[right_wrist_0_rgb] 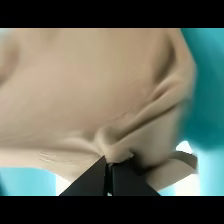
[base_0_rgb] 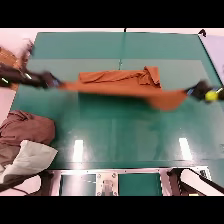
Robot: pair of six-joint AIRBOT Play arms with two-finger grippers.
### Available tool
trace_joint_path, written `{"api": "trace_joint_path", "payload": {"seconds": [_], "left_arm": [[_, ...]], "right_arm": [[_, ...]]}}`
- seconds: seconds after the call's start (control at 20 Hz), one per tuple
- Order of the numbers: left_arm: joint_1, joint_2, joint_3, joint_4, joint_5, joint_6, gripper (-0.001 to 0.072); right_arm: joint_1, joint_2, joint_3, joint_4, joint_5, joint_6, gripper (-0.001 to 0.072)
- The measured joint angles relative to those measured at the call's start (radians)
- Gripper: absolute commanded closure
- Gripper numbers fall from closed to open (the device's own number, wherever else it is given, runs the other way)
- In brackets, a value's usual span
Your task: Fold the shirts.
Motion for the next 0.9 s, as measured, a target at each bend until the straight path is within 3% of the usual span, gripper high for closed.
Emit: {"api": "trace_joint_path", "payload": {"seconds": [0.35, 0.5, 0.75, 0.9], "left_arm": [[0.002, 0.224, 0.644, -0.012, -0.014, -0.053, 0.0688], [0.001, 0.272, 0.771, 0.01, -0.009, -0.086, 0.0688], [0.002, 0.29, 0.71, 0.107, -0.014, -0.13, 0.0687], [0.001, 0.261, 0.553, 0.118, 0.014, -0.129, 0.0687]], "right_arm": [[0.0, 0.253, 0.595, -0.018, -0.11, 0.078, 0.0693], [0.0, 0.313, 0.75, -0.113, -0.167, 0.097, 0.0693], [0.0, 0.343, 0.777, -0.241, -0.19, 0.104, 0.0693], [0.005, 0.311, 0.652, -0.212, -0.198, 0.08, 0.0693]]}}
